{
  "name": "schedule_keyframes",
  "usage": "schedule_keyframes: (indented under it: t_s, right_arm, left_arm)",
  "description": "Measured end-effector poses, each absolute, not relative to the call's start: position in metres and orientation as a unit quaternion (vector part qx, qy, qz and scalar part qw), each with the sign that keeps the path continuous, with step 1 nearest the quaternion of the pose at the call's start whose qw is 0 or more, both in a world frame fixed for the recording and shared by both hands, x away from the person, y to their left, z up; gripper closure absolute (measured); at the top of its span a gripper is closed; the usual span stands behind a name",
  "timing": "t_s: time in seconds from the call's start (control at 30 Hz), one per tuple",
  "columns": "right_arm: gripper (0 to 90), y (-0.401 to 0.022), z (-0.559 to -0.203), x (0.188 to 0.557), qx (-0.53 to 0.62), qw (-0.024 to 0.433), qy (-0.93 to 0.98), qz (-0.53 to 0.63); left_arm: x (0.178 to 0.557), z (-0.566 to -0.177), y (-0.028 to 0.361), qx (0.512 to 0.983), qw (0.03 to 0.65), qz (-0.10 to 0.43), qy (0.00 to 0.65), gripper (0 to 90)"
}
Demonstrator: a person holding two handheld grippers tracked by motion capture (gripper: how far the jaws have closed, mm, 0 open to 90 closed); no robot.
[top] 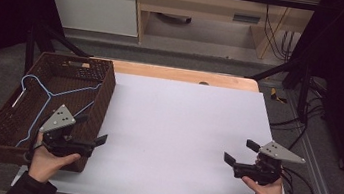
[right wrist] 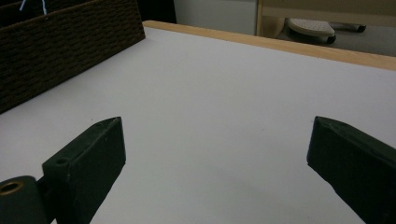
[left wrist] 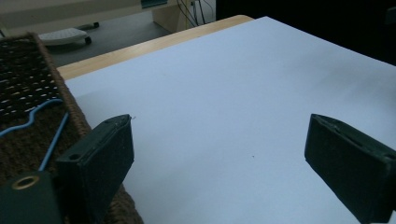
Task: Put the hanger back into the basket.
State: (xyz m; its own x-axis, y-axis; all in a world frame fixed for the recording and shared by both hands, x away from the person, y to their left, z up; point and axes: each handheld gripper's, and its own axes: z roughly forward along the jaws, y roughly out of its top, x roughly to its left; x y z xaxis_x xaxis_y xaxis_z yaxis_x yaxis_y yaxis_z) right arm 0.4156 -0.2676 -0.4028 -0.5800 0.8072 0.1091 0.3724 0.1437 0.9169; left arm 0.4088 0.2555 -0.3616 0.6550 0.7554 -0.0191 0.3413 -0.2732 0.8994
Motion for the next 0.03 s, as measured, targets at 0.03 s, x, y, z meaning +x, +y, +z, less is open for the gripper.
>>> schedule_keyframes:
  t_s: [0.03]
  right_arm:
    - [5.0,-0.2678,-0.4026,0.4154,0.407,0.212,0.724,0.515]
  left_arm:
    - [0.4083,-0.3638,0.2543,0.769,0.485,0.215,0.357,8.2]
